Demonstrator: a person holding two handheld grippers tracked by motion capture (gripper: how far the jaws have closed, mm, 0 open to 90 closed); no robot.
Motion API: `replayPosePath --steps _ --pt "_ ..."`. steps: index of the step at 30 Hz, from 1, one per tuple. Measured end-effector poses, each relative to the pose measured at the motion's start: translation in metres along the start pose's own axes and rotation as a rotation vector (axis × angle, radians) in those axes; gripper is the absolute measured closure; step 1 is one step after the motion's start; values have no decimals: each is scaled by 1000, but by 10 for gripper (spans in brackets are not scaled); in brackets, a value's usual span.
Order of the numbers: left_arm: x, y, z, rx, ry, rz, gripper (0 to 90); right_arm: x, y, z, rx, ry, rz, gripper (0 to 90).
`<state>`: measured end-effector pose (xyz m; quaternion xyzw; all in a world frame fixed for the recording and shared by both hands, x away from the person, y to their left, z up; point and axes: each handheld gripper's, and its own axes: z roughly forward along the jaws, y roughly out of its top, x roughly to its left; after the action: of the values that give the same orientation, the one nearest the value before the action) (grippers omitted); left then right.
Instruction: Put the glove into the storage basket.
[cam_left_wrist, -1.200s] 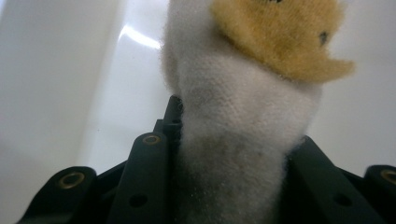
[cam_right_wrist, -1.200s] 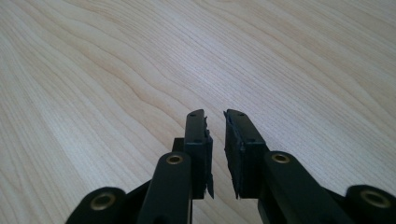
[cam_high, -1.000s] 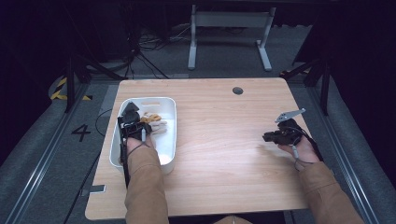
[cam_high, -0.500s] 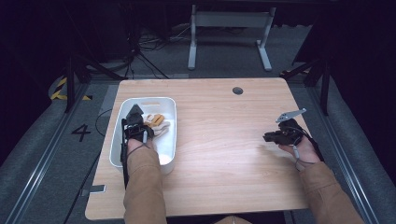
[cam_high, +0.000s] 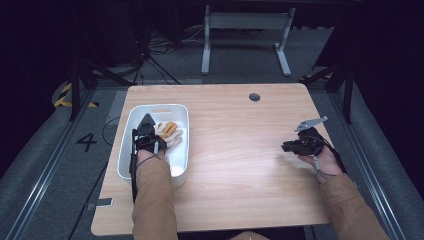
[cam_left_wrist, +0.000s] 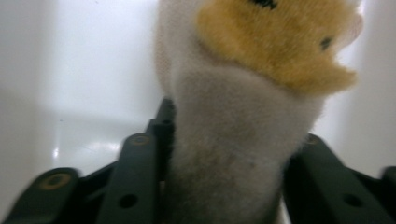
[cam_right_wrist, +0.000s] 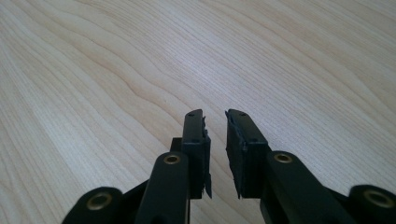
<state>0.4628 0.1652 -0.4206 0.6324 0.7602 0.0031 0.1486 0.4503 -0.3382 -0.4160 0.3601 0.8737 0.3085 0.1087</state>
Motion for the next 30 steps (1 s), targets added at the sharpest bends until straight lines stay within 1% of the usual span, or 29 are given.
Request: replayPosePath --steps 1,2,4,6,7,8,9,10,11,12,13,14,16,17,18,19,20,21,22,23,24,25,26,27,28,29,30 --pt "-1 2 2 50 -17 13 321 0 0 1 -5 1 1 760" --pt "-1 2 2 50 -17 13 324 0 0 1 -5 1 1 760" --pt "-3 3 -1 52 -38 14 302 0 0 1 -7 2 1 756" --pt "-4 4 -2 56 -46 13 262 0 0 0 -8 4 3 751" --pt "-5 4 -1 69 -51 19 262 0 0 0 -8 4 3 751" --pt "-7 5 -1 96 -41 41 230 0 0 0 -9 4 5 751" --pt "-9 5 0 106 -34 51 204 0 0 1 -8 5 7 750" --pt "-11 5 0 115 -45 62 141 0 0 1 -10 5 6 749" --pt "-12 5 0 117 -47 85 141 0 0 1 -10 5 6 749" --pt "-14 5 -1 119 -54 97 111 0 0 1 -9 7 6 749" --pt "-15 6 -1 118 -67 102 43 0 0 1 -9 8 5 749" --pt "-15 6 -1 118 -67 102 18 0 0 1 -9 8 5 749" --pt "-14 7 -2 108 -76 103 3 0 0 1 -10 9 4 748" --pt "-13 7 -5 84 -76 103 0 0 0 0 -14 10 0 748" --pt "-13 7 -5 84 -76 103 0 0 0 0 -14 10 0 748" --pt "-12 7 -7 69 -78 101 0 0 0 0 -16 10 0 746" --pt "-11 7 -12 41 -80 106 0 0 0 0 -17 11 1 746" --pt "-10 6 -15 20 -84 98 0 0 0 1 -18 10 3 745" --pt "-9 6 -18 17 -84 93 0 -1 1 1 -21 9 4 744" --pt "-9 6 -18 17 -84 93 0 -1 1 1 -21 9 4 744" --pt "-7 6 -24 -6 -97 95 0 -1 3 2 -33 9 -2 742" --pt "-6 7 -27 -15 -96 104 0 -1 4 2 -30 13 1 742" --pt "-6 7 -27 -15 -96 104 0 -1 4 2 -30 13 1 742" --pt "-5 6 -34 -61 -106 112 0 -1 6 4 -31 14 -4 740" --pt "-5 6 -34 -61 -106 112 0 -1 6 4 -31 14 -4 740" --pt "-4 6 -37 -76 -128 126 0 -2 8 5 -36 13 -8 739" --pt "-3 5 -40 -85 -142 136 0 -2 8 5 -36 13 -8 739"
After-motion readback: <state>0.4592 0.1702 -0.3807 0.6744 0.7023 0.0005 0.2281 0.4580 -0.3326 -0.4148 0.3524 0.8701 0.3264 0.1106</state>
